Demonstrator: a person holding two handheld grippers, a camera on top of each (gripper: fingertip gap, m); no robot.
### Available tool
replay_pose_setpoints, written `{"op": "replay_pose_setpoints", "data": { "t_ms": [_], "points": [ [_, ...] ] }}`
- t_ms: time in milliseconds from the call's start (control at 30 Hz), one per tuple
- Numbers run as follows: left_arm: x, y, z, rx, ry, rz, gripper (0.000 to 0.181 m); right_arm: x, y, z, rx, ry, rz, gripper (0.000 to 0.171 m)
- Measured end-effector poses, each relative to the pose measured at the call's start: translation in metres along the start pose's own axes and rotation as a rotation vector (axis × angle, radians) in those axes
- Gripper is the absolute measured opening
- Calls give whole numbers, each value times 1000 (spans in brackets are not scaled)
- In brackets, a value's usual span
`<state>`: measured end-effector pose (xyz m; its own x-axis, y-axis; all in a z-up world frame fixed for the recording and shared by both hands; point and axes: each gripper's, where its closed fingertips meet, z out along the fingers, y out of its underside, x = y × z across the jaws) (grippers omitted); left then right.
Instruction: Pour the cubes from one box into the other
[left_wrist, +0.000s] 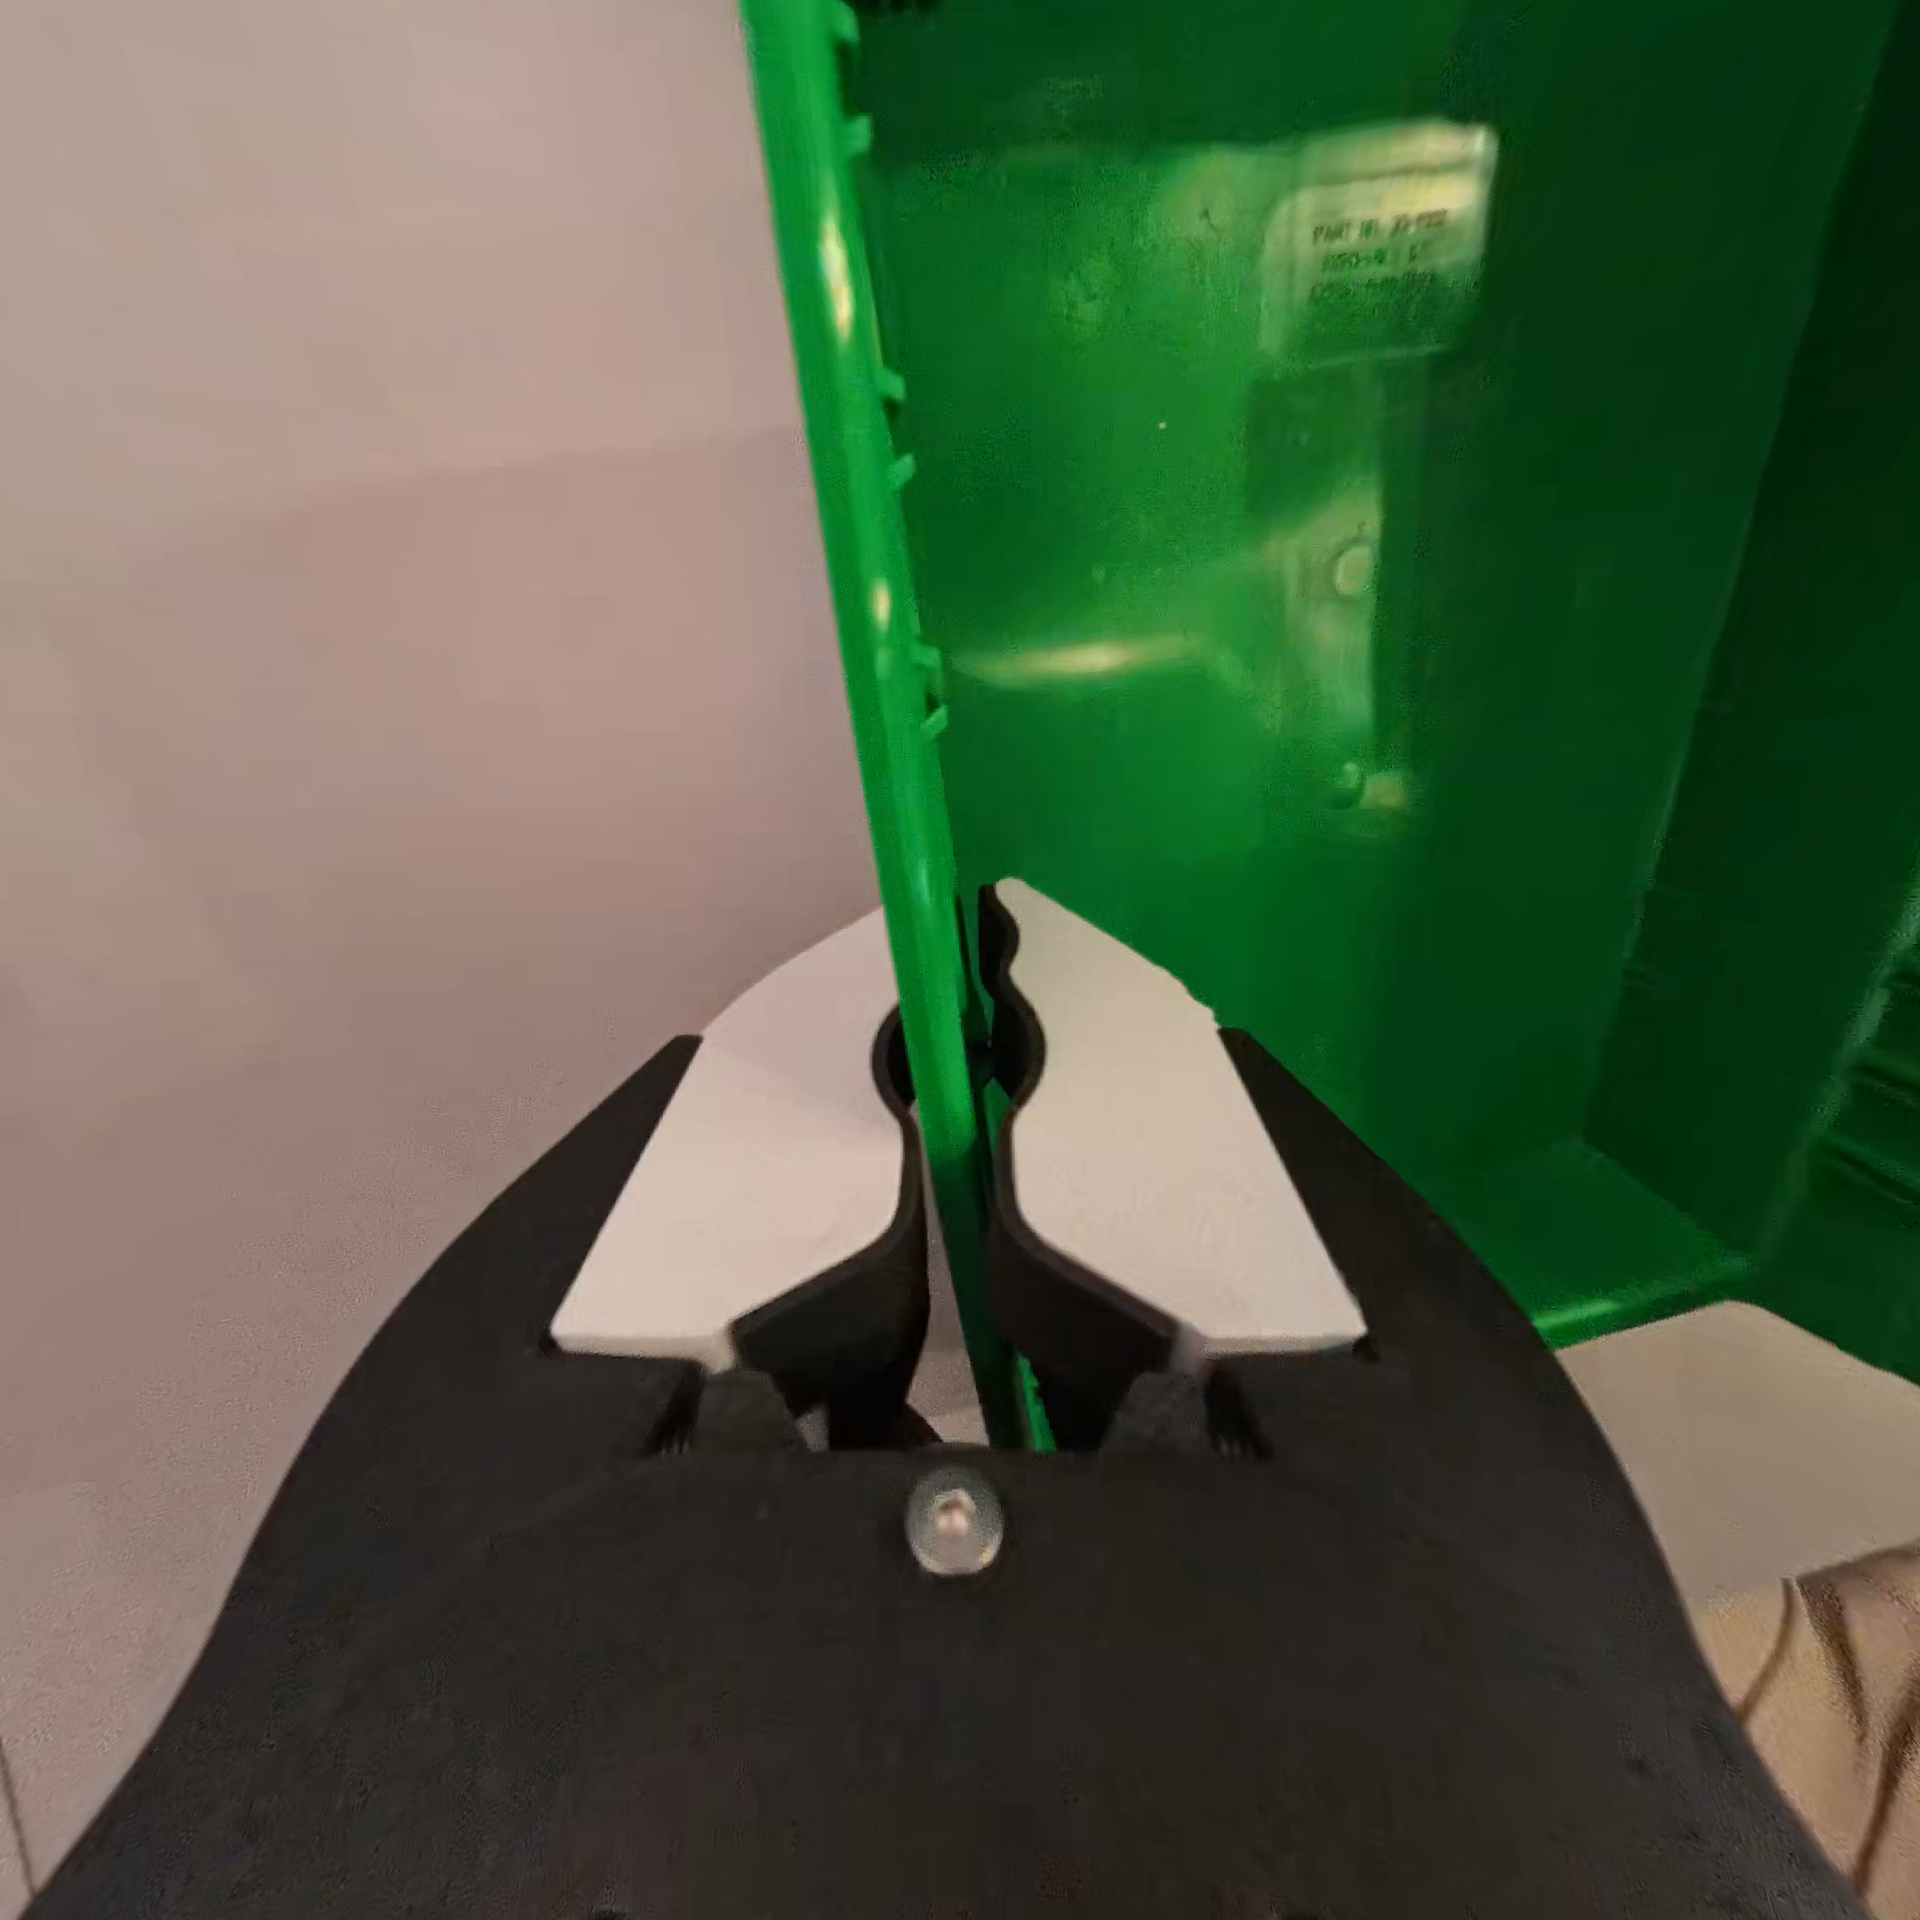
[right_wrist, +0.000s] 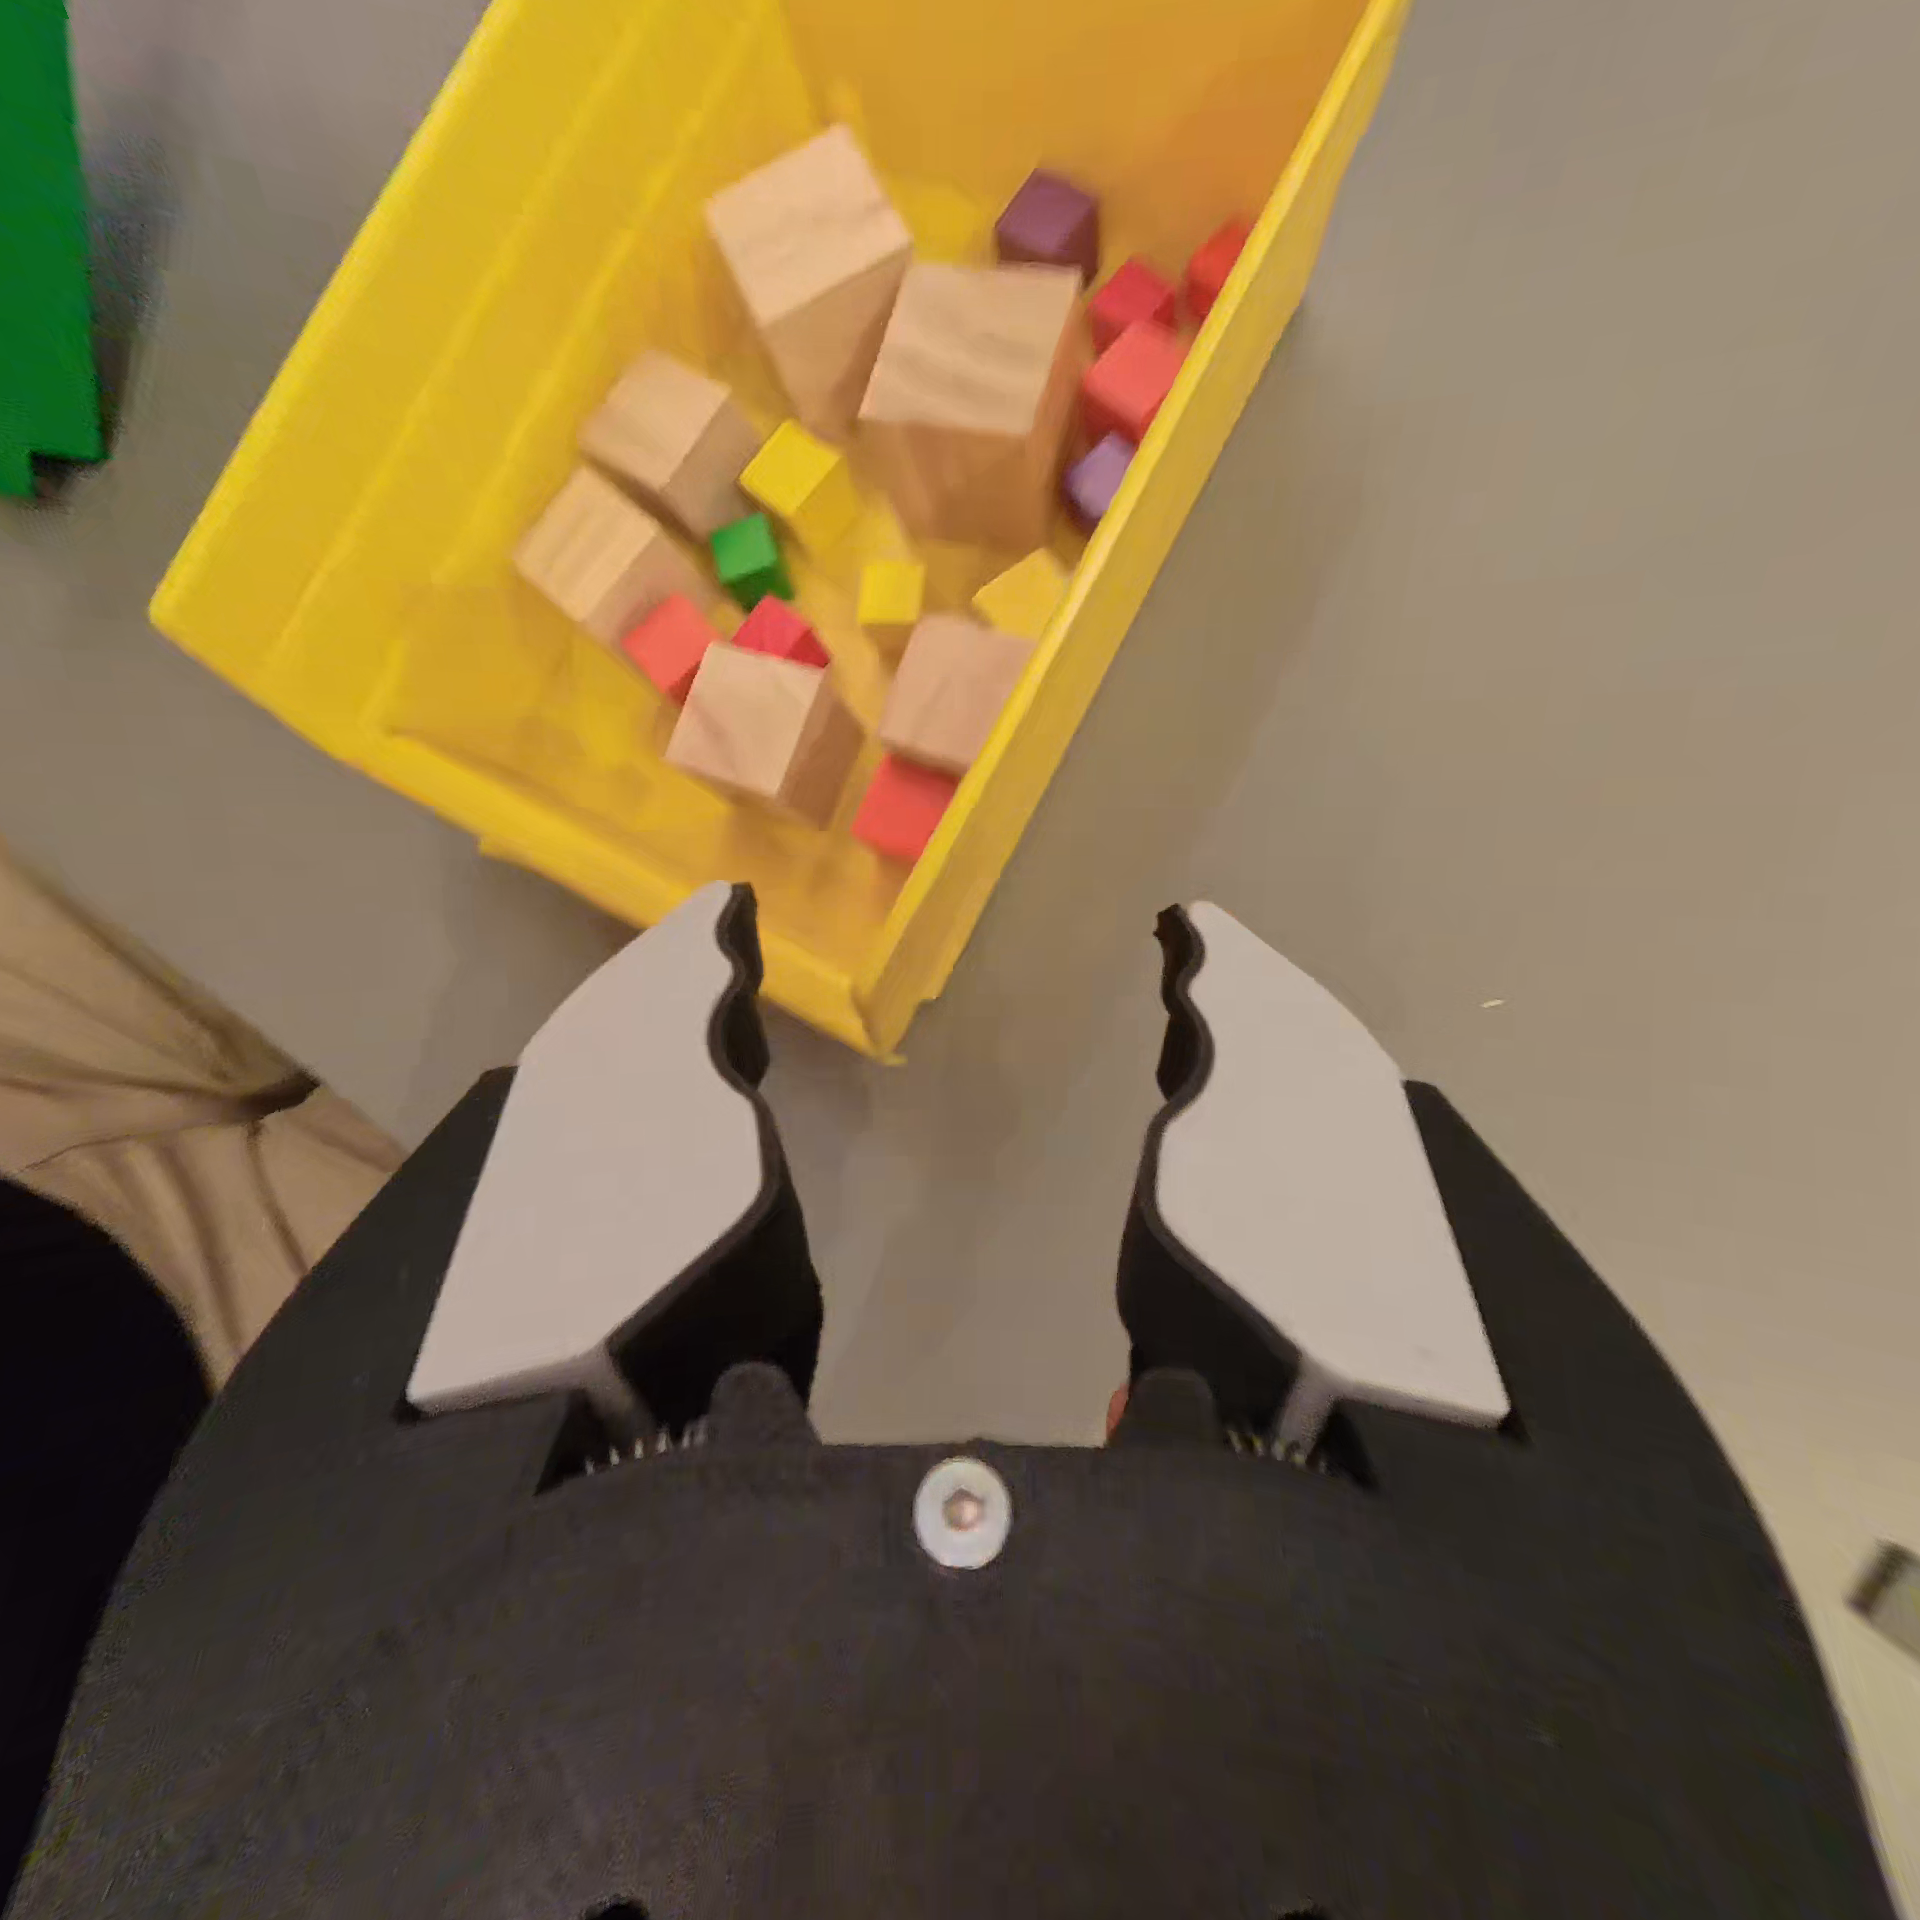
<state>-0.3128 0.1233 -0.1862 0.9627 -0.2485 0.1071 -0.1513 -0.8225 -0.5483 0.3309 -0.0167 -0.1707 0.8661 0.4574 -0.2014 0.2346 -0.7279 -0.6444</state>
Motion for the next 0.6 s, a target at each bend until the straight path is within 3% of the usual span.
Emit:
{"op": "replay_pose_setpoints", "data": {
  "t_ms": [33,167,267,333,500,600],
  "points": [
    [-8,11,5,-43,1,-25,9,-3,5,5,-12,-10,4,71],
    [-22,28,14,-122,36,-126,14,-12,17,26,-97,-21,-23,65],
    [-19,40,21,-190,116,-163,25,-14,19,38,-140,7,-75,28],
    [-20,47,23,-202,138,-180,26,-9,18,42,-140,54,-106,13],
    [-20,53,19,-155,187,-196,24,-7,13,47,-142,105,-156,9],
    [-25,58,16,-119,154,-170,12,-17,8,54,-131,78,-123,9]
  ]
}}
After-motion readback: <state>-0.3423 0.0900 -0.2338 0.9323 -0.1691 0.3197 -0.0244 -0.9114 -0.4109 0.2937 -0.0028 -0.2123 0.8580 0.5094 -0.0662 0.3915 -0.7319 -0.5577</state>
